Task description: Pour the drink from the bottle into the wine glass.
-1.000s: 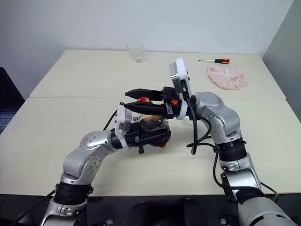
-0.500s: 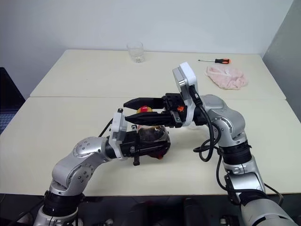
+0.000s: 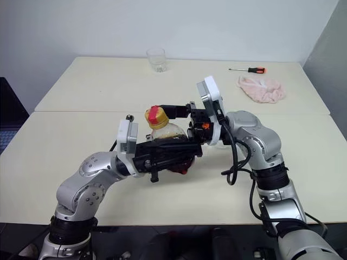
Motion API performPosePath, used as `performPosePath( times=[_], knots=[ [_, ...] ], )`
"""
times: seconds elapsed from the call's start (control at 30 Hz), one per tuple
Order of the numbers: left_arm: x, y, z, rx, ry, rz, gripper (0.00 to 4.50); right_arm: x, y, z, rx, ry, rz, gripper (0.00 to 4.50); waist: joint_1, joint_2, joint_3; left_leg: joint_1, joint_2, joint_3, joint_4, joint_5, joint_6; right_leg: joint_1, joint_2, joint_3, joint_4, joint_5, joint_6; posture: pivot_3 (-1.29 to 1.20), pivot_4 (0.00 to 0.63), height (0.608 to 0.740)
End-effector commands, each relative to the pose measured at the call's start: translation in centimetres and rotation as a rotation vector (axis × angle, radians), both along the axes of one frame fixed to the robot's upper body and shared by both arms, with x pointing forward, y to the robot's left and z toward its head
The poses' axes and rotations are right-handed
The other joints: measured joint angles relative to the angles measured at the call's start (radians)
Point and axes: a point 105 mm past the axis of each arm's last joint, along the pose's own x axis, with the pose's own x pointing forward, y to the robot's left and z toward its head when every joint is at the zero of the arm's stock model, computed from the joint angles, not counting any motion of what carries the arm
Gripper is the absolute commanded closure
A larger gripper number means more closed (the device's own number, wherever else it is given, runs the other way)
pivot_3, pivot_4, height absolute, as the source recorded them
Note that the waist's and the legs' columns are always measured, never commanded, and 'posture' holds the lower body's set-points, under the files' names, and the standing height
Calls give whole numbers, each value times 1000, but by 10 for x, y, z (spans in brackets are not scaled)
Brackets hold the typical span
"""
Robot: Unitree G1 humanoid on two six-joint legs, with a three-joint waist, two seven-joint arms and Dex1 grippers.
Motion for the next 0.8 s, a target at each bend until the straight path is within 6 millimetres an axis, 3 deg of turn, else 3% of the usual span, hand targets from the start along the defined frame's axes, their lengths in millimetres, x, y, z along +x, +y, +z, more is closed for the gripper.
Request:
performPosePath(
  times=[0.03, 0.37, 0.63, 0.8],
  knots=[
    [-2, 0, 13, -33, -62, -2, 2801, 2, -3, 6, 15, -27, -54, 21, 0, 0, 0, 0, 0, 0, 0, 0, 0, 0, 0, 0, 0, 0, 0, 0, 150, 740],
    [13, 9, -3, -11, -32, 113, 2801, 13, -12, 11, 46, -25, -240, 21, 1, 0, 0, 0, 0, 0, 0, 0, 0, 0, 0, 0, 0, 0, 0, 0, 150, 740],
    [44, 14, -10, -1, -48, 215, 2801, 19, -12, 17, 84, -36, -347, 21, 1, 0, 0, 0, 0, 0, 0, 0, 0, 0, 0, 0, 0, 0, 0, 0, 150, 740],
    [55, 7, -13, -10, -68, 229, 2801, 24, -5, 19, 97, -50, -400, 21, 0, 0, 0, 0, 0, 1, 0, 0, 0, 0, 0, 0, 0, 0, 0, 0, 150, 740]
  ],
)
